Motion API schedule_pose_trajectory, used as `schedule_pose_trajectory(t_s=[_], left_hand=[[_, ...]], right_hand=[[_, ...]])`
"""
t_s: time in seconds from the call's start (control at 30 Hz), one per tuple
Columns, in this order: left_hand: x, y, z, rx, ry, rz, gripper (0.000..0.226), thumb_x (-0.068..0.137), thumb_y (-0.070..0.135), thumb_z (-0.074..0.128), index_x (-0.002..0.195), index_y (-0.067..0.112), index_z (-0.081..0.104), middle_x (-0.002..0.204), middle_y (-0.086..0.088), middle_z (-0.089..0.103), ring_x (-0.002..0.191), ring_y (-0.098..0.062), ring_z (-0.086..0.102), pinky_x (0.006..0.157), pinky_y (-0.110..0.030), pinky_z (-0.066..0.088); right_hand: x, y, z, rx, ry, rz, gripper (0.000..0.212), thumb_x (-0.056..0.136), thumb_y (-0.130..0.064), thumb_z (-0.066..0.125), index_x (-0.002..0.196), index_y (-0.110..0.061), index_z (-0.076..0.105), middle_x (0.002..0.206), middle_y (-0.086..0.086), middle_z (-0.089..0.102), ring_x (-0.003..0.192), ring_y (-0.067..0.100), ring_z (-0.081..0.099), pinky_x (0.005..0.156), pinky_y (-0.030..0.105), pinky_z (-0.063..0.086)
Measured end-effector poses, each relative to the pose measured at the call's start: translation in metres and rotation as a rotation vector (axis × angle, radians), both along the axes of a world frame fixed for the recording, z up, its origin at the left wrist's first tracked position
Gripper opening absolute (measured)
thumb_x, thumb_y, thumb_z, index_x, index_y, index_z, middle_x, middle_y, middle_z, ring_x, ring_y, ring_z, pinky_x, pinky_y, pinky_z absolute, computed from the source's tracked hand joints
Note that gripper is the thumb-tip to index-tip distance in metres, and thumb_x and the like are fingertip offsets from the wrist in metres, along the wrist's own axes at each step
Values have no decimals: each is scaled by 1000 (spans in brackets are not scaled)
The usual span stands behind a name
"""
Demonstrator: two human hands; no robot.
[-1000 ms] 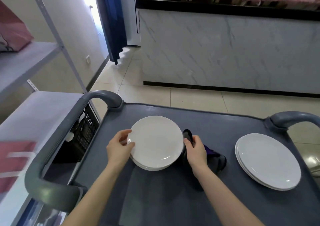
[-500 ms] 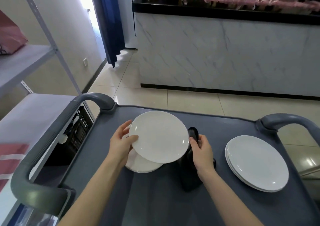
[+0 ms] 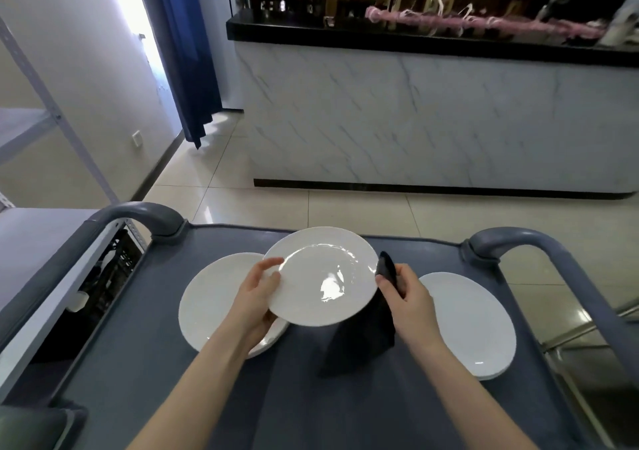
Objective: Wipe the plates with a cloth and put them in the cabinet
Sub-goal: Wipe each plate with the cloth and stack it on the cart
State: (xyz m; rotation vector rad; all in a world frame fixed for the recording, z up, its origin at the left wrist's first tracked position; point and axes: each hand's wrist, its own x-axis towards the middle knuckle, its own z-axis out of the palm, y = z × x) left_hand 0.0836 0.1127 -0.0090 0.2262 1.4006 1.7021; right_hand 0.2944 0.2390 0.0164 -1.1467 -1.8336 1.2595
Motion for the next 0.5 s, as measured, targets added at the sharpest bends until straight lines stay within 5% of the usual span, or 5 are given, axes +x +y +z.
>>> schedule_pose_trajectory(t_s=[0.27, 0.33, 0.5], left_hand=[[17, 21, 21, 5, 106, 181, 30, 105, 18, 50, 114, 38, 71, 117, 5, 68, 98, -18, 66, 71, -31, 60], [23, 24, 24, 16, 133, 213, 26, 104, 23, 53, 116, 39, 70, 119, 7, 69, 102, -17, 67, 81, -35, 61], [40, 37, 34, 73, 142, 288, 19, 104, 27, 55, 113, 31, 72, 116, 5, 74, 105, -15, 69, 92, -36, 56]], right_hand=[[23, 11, 43, 180, 78, -45, 10, 95, -24, 61, 86, -23, 64, 77, -8, 66, 77, 14, 62, 70, 33, 50], [16, 0, 51, 182, 96, 111, 4, 94, -24, 64, 94, -25, 68, 85, -11, 70, 83, 9, 65, 77, 25, 49], [-11, -37, 36, 275, -197, 559, 36, 97, -27, 59, 133, -26, 60, 133, -21, 57, 127, -4, 48, 101, 3, 28]])
